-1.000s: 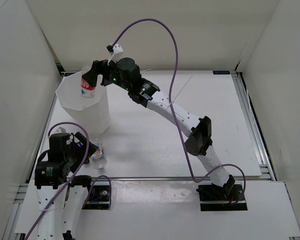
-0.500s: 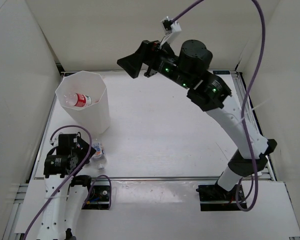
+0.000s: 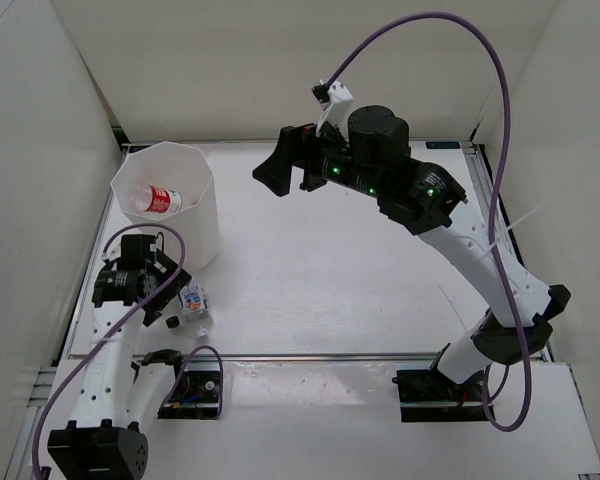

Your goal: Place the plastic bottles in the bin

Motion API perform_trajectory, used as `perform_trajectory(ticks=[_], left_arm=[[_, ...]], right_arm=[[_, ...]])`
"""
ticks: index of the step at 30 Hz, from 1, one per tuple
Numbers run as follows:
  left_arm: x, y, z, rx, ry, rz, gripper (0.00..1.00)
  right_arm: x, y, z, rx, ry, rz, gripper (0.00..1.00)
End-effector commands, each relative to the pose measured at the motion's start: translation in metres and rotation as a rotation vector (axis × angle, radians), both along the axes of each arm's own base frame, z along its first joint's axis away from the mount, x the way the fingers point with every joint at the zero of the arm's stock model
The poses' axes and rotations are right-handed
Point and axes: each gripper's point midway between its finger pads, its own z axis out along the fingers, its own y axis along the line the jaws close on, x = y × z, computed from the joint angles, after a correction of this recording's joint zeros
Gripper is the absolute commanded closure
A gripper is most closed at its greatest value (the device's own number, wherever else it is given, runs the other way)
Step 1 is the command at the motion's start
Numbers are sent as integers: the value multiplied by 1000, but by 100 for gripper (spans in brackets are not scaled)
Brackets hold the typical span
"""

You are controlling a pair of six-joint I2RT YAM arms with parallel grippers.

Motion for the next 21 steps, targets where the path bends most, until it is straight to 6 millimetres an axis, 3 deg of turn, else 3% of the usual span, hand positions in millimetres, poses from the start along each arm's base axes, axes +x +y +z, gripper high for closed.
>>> perform_trajectory(ticks=[1,5,11,21], left_arm=[[23,4,18,39,-100,-38,0],[28,-2,6,25,-66,-75,0],[35,-32,-13,-34,-38,-220,0],[32,-38,-38,7,57,-234,0]], right_arm=[[-7,-21,30,39,-80,-26,0],[-7,-25,33,40,-94,-34,0],[-5,-26,27,13,-101,-40,0],[-1,-39,22,-3,-100,-60,0]])
